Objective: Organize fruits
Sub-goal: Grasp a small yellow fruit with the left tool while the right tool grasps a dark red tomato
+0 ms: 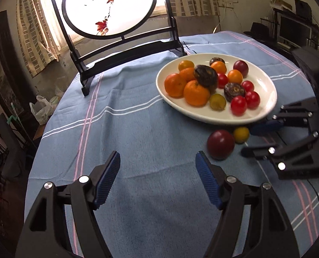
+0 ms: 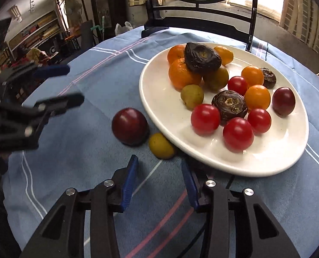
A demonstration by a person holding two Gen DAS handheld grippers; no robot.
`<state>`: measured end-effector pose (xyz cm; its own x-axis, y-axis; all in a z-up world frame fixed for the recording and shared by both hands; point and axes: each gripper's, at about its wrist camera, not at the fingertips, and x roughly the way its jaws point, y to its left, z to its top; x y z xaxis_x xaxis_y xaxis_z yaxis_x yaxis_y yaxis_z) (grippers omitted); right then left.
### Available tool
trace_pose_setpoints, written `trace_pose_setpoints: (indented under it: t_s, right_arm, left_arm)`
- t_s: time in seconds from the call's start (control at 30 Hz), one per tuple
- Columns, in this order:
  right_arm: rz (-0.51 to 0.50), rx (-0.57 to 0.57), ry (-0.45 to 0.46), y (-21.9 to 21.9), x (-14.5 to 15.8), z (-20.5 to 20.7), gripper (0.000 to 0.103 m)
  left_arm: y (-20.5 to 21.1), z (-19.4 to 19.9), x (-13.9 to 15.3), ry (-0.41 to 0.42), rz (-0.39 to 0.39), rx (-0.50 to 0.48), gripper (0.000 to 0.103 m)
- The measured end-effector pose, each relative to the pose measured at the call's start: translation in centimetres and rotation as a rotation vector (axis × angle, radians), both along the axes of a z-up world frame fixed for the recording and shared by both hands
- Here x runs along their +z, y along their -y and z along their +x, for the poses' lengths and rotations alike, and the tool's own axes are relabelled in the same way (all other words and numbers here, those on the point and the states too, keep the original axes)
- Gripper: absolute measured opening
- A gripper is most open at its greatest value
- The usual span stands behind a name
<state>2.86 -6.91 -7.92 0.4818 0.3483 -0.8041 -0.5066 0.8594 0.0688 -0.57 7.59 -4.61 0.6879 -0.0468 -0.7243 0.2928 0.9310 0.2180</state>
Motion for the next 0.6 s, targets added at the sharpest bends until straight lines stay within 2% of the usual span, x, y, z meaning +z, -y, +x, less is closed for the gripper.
trace_pose_setpoints:
  t_s: [0.1,0.13,0.37,0.5,0.57,0.6]
  right_arm:
    - [-0.005,-0.012,0.006,-0.3,-0.1,0.1,0.037]
    - [-0.003,-0.003,0.008,-0.2,-0.1,-0.1,0.026]
    - [0.031,0.021,0.045,2.2,1.8,-3.5,0.025]
    - [0.048,-0.001,0.048,4.3,2.4,-4.8,0.025]
    - [0.056,-0.014,0.046,5.1,2.4,-5.1,0.026]
    - [0.057,-0.019,0.047,5.5,2.3,-5.4,0.026]
  left_arm:
    - [1.2,-0.6,-0.7,-0.007,0.001,-0.059,0.071]
    - [1.6,-0.7,-0.9,-0.007,-0.001,-0.076,0.071]
    - [4.7,-0.1,-2.0,-0.038,-0.03,-0.155,0.071]
    - [6.0,1.3,-2.8,-0.059,-0.041,-0.142,0.071]
    - [6.4,2.1,-3.2,-0.079,-0.047,-0.126,0.052]
    - [6.5,2.4,-3.4,-0.105,-0.065,-0.13,0.038]
